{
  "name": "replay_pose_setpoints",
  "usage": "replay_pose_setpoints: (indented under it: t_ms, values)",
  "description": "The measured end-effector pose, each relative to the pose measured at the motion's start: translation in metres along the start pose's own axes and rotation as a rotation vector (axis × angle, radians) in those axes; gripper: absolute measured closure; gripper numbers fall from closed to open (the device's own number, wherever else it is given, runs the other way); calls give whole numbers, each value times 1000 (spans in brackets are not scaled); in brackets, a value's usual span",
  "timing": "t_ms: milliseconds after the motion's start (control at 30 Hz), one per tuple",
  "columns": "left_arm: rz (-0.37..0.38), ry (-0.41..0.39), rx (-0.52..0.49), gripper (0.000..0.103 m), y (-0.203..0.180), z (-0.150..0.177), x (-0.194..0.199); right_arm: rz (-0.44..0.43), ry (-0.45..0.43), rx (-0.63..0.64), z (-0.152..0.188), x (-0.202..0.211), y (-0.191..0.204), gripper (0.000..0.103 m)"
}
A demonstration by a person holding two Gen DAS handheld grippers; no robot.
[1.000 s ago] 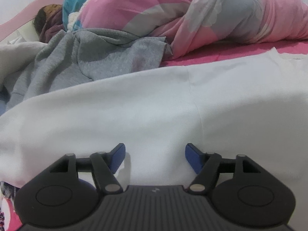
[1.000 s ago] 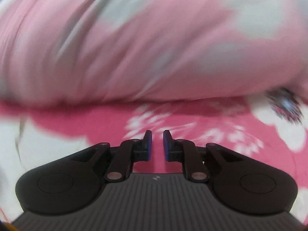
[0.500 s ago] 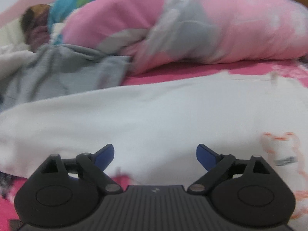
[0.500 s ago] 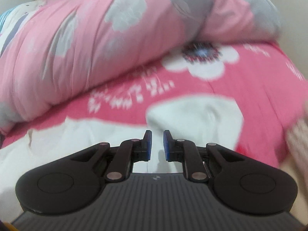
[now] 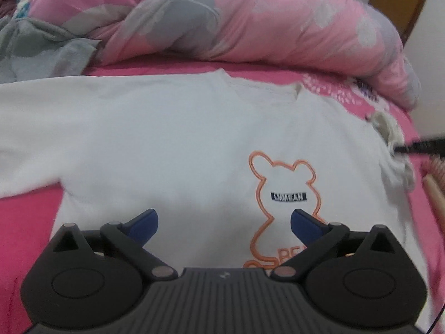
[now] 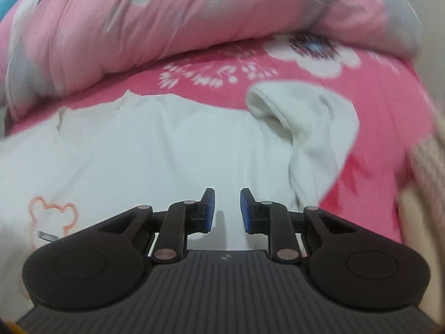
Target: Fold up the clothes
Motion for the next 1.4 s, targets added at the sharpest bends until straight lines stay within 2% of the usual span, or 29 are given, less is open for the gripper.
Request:
replay_pose_setpoints:
  t_ms: [67,167,267,367,500,633,667,767,867,900,1033,1133,1267,1400]
  values:
    - [-40,-7,-34,1,-7,6,-8,-10,-9,90,-14,-18,9,86]
    - [-86,-18,-90,2,-22,18,-18,-76,-15,173,-25,-47,21,87]
    - [-138,-12,-127,2,-31,28,-27,-77,-10,275,-26,-76,17,88]
    - [-204,16,-129,2,-31,39,-38,-62,-43,256,-37,-91,-11,92]
    - [-222,2,-57,2,-22,39,-39,9,-62,230,-54,-102,-52,92]
    - [-272,7,-23,1,-20,36,-40,13,-75,204,-65,-99,-64,90]
    - [-281,12,-12,1,-20,35,-40,0,-92,188,-67,-92,-63,90]
    - [-300,30,8,1,-20,32,-42,-154,-128,189,-73,-77,-41,90]
    - [-311,50,26,1,-19,29,-44,-265,-79,217,-74,-91,-15,91]
    - [-316,58,36,1,-18,28,-44,-264,-55,208,-74,-103,-12,91]
    - [-348,86,74,1,-13,29,-39,-38,-110,178,-83,-120,-31,91]
    - [-356,95,59,2,-11,25,-38,-22,-150,145,-80,-97,-41,90]
    - [-373,83,51,2,-12,15,-37,-78,-168,74,-69,-54,-41,89]
    - [-351,46,96,2,-20,6,-29,-134,-158,-27,-55,-26,-37,88]
Point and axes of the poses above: each gripper's, at about its wrist camera, not at the fingertips, and x roughly against the way its jaws point, y to its left, z to its underside, the point moved 7 cm from there along -x, roughly the way its jaws point, and after that the axes turned 2 degrees about z, right-handed, at the moved point
